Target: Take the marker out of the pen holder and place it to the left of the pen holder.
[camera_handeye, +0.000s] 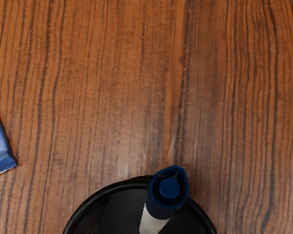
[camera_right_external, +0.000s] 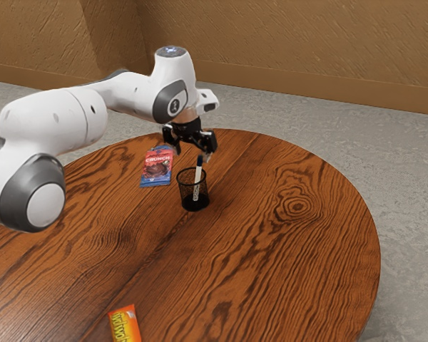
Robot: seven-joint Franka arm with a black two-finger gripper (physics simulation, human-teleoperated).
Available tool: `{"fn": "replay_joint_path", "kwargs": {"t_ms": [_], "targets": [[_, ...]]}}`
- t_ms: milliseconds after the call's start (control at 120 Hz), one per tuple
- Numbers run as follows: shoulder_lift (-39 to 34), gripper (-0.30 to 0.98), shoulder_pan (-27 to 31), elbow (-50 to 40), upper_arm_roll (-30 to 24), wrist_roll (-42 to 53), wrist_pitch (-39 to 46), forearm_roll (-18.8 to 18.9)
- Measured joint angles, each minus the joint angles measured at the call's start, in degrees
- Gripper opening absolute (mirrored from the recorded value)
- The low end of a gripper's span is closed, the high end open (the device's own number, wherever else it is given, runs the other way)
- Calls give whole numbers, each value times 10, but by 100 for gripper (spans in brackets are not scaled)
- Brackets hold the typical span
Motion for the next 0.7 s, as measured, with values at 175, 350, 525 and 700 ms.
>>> {"fn": "replay_joint_path", "kwargs": {"t_ms": [175, 350, 525, 700], "targets": [[29, 67, 1, 0, -13, -6, 42, -2], [35, 65, 4, 0, -10, -11, 69, -1], [34, 42, 5, 0, -8, -15, 81, 0], [34, 20, 5, 0, -7, -18, 85, 1]]}}
